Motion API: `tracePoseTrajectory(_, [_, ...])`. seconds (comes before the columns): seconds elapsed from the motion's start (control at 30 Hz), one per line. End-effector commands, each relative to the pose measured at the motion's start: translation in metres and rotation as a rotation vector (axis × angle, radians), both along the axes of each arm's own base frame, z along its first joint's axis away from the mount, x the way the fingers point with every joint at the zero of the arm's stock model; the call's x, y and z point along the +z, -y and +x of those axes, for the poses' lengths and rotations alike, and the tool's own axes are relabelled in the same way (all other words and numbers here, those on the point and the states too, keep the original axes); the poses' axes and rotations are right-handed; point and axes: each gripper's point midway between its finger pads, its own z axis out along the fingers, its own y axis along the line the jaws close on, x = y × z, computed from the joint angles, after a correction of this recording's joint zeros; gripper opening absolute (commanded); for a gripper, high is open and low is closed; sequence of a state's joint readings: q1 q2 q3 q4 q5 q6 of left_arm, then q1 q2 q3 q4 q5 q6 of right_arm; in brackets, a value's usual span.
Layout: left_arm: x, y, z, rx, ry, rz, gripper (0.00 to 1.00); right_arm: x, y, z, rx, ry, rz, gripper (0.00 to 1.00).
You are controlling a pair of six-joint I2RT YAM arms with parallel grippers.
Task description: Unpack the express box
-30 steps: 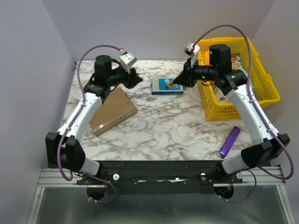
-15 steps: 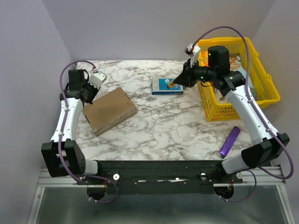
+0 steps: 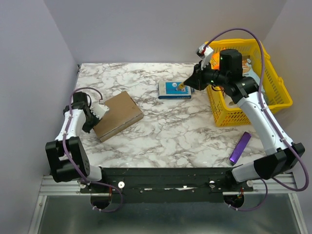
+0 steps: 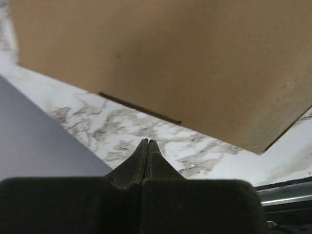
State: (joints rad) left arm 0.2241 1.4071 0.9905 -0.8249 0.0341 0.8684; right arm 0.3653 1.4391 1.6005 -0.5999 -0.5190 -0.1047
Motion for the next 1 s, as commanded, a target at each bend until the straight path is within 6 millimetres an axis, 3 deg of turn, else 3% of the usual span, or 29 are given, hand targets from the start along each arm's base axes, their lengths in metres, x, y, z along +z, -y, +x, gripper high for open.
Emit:
tracePoseTrajectory(0.0, [-0.026,0.028,-0.01,-0.156,-0.04,-0.071,0.0,0.013,0.007,0.011,-0.066,0.055,-0.004,0.0])
tracePoseTrajectory(0.07, [-0.033,0.05,-0.016,-0.251,-0.052,-0.103,0.0,0.011,0.005,0.01,-0.054,0.047,0.0,0.0])
tracePoseTrajectory(0.13, [-0.027,0.075,-0.011,-0.324,0.004,-0.154,0.0,0.009,0.005,0.01,-0.053,0.038,0.003,0.01])
tracePoseTrajectory(0.27, [-0.02,0.154,-0.01,-0.593,0.078,-0.173,0.0,0.003,0.007,0.014,-0.076,0.035,-0.012,0.0])
tracePoseTrajectory(0.33, [-0.016,0.184,-0.006,-0.654,0.096,-0.2,0.0,0.001,0.005,0.015,-0.061,0.037,-0.016,0.0])
tracePoseTrajectory(0.37, [-0.002,0.202,0.002,-0.688,0.121,-0.233,0.0,0.002,0.004,0.015,-0.053,0.038,-0.011,0.0])
tracePoseTrajectory(0.43, [0.009,0.243,-0.029,-0.832,0.025,-0.382,0.01,0.0,0.003,0.016,-0.057,0.024,-0.005,0.0])
tracePoseTrajectory(0.47, [0.032,0.258,-0.03,-0.901,0.04,-0.437,0.03,0.0,0.003,0.016,-0.056,0.026,-0.006,0.01])
tracePoseTrajectory(0.5, [0.04,0.263,-0.042,-0.924,-0.001,-0.481,0.05,-0.001,0.003,0.016,-0.057,0.027,-0.008,0.0])
tracePoseTrajectory(0.57, [0.062,0.274,-0.028,-0.813,0.046,-0.531,0.06,-0.001,0.007,0.017,-0.08,0.034,-0.014,0.0])
tracePoseTrajectory(0.6, [0.083,0.282,0.001,-0.76,0.158,-0.532,0.17,0.0,0.009,0.017,-0.089,0.039,-0.02,0.0])
tracePoseTrajectory(0.67, [0.095,0.273,0.035,-0.56,0.217,-0.528,0.31,-0.003,0.011,0.017,-0.099,0.043,-0.03,0.0])
tracePoseTrajectory(0.7, [0.105,0.272,0.065,-0.484,0.287,-0.523,0.37,-0.003,0.012,0.016,-0.097,0.046,-0.033,0.0])
tracePoseTrajectory(0.77, [0.112,0.257,0.099,-0.255,0.332,-0.549,0.43,-0.004,0.012,0.013,-0.088,0.046,-0.032,0.0])
tracePoseTrajectory(0.8, [0.115,0.25,0.126,-0.171,0.374,-0.538,0.46,-0.008,0.012,0.011,-0.088,0.037,-0.035,0.0])
tracePoseTrajectory(0.9, [0.112,0.221,0.166,0.092,0.394,-0.566,0.52,-0.011,0.013,0.007,-0.085,0.03,-0.036,0.0])
tracePoseTrajectory(0.97, [0.108,0.194,0.183,0.215,0.409,-0.555,0.53,-0.013,0.013,0.005,-0.075,0.028,-0.037,0.0])
